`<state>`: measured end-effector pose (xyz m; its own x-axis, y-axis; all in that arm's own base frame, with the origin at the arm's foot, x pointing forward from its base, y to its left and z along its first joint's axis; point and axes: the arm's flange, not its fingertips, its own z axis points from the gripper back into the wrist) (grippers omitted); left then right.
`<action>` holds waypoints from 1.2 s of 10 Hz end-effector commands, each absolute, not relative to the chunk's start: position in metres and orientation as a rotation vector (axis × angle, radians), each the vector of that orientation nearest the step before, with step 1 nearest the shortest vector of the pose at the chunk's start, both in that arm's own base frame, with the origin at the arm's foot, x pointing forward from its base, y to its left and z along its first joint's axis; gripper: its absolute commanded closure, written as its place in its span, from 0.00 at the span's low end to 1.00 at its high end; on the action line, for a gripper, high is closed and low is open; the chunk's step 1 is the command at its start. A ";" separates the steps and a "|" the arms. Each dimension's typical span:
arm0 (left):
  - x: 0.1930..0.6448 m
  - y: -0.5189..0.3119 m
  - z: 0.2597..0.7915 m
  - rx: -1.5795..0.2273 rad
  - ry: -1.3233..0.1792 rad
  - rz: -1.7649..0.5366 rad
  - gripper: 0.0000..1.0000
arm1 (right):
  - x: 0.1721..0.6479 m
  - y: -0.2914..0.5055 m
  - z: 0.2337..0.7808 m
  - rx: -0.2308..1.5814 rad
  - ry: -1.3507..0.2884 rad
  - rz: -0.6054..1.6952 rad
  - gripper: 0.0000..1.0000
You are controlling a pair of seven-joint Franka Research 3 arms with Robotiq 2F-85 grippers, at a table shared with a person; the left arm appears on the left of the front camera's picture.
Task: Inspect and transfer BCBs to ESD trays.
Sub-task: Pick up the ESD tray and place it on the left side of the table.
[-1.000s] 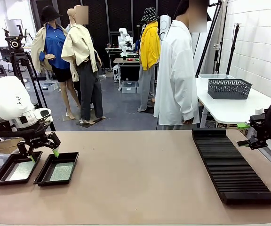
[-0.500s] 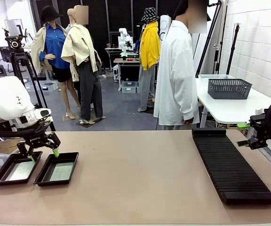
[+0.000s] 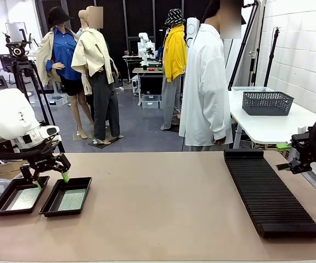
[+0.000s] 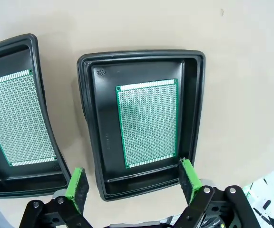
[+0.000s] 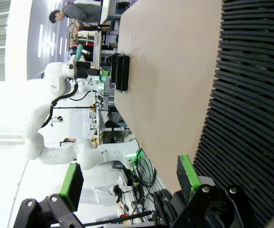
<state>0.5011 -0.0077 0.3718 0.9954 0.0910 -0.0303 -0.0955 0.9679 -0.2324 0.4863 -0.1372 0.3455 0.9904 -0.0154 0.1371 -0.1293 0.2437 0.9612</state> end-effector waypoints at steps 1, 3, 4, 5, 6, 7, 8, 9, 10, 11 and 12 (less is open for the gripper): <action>0.494 0.010 0.381 -0.362 -0.037 0.087 0.00 | 0.485 -0.136 0.346 1.322 -0.131 0.075 0.00; 0.484 0.028 0.391 -0.482 -0.062 0.061 0.00 | 0.485 -0.136 0.346 1.322 -0.131 0.075 0.00; 0.479 0.042 0.396 -0.513 -0.083 0.062 0.00 | 0.485 -0.136 0.346 1.322 -0.131 0.075 0.00; 0.470 0.059 0.403 -0.587 -0.122 0.035 0.00 | 0.485 -0.136 0.346 1.322 -0.131 0.075 0.00; 0.464 0.076 0.407 -0.644 -0.184 0.048 0.00 | 0.485 -0.136 0.346 1.322 -0.131 0.075 0.00; 0.459 0.094 0.409 -0.702 -0.216 0.056 0.00 | 0.485 -0.136 0.346 1.322 -0.131 0.075 0.00; 0.454 0.113 0.410 -0.792 -0.230 0.047 0.00 | 0.485 -0.136 0.346 1.322 -0.131 0.075 0.00; 0.448 0.130 0.412 -0.858 -0.250 0.061 0.00 | 0.485 -0.136 0.346 1.322 -0.131 0.075 0.00; 0.444 0.145 0.413 -0.930 -0.240 0.053 0.00 | 0.485 -0.136 0.346 1.322 -0.131 0.075 0.00; 0.442 0.162 0.411 -1.018 -0.222 0.048 0.00 | 0.485 -0.136 0.346 1.322 -0.131 0.075 0.00; 0.443 0.180 0.408 -1.106 -0.197 0.052 0.00 | 0.485 -0.136 0.346 1.322 -0.131 0.075 0.00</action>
<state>0.4291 0.1611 0.4130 0.9747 0.1593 0.1568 0.0487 0.5335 -0.8444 0.4862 -0.1375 0.3455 0.9904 -0.0160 0.1372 -0.1292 0.2438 0.9612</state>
